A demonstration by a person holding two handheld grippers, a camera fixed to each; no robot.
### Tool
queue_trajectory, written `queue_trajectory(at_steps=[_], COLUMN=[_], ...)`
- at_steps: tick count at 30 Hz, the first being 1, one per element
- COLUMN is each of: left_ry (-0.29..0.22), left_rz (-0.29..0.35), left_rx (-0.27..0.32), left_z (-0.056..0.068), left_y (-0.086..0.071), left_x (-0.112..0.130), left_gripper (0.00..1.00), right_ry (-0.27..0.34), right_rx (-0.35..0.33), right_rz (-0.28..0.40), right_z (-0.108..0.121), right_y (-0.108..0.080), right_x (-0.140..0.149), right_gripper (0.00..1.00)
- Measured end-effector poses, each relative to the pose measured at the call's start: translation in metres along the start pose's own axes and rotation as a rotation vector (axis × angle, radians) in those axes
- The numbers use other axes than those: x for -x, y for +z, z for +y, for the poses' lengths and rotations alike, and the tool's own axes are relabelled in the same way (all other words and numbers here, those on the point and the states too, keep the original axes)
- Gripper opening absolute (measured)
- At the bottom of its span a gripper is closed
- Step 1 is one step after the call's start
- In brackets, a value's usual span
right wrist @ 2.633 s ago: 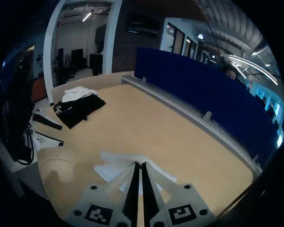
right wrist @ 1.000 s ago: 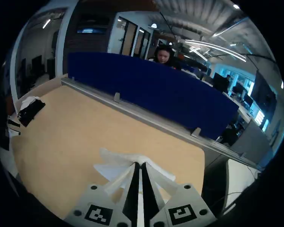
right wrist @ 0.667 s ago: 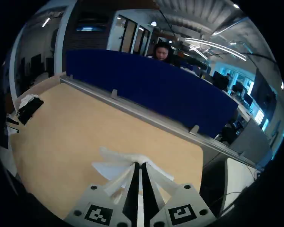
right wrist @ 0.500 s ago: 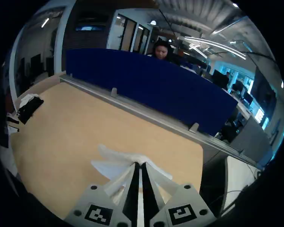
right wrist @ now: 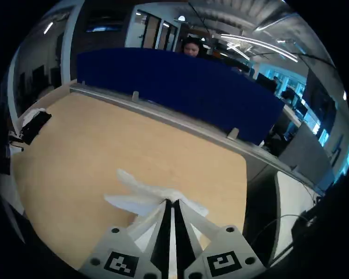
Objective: Fold towel
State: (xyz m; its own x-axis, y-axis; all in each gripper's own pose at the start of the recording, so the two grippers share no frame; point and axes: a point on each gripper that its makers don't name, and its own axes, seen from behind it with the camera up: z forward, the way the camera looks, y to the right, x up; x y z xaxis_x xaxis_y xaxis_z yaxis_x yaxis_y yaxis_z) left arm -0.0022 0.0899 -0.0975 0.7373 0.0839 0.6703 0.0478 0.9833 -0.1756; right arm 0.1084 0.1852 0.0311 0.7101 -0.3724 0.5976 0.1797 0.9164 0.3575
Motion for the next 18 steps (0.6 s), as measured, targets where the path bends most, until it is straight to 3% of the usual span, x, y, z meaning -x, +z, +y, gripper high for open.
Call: queue_trajectory(at_steps=[9, 18], left_ry=[0.017, 0.03], left_rz=[-0.005, -0.008], left_rx=[0.007, 0.009], left_z=[0.004, 0.006], left_y=[-0.001, -0.004], left_x=[0.001, 0.0], left_gripper=[0.89, 0.88], right_ry=[0.069, 0.12], right_rx=[0.034, 0.073], right_rz=[-0.053, -0.098], right_z=[0.004, 0.013], right_y=[-0.009, -0.01], right_x=[0.056, 0.091], right_gripper=[0.04, 0.04])
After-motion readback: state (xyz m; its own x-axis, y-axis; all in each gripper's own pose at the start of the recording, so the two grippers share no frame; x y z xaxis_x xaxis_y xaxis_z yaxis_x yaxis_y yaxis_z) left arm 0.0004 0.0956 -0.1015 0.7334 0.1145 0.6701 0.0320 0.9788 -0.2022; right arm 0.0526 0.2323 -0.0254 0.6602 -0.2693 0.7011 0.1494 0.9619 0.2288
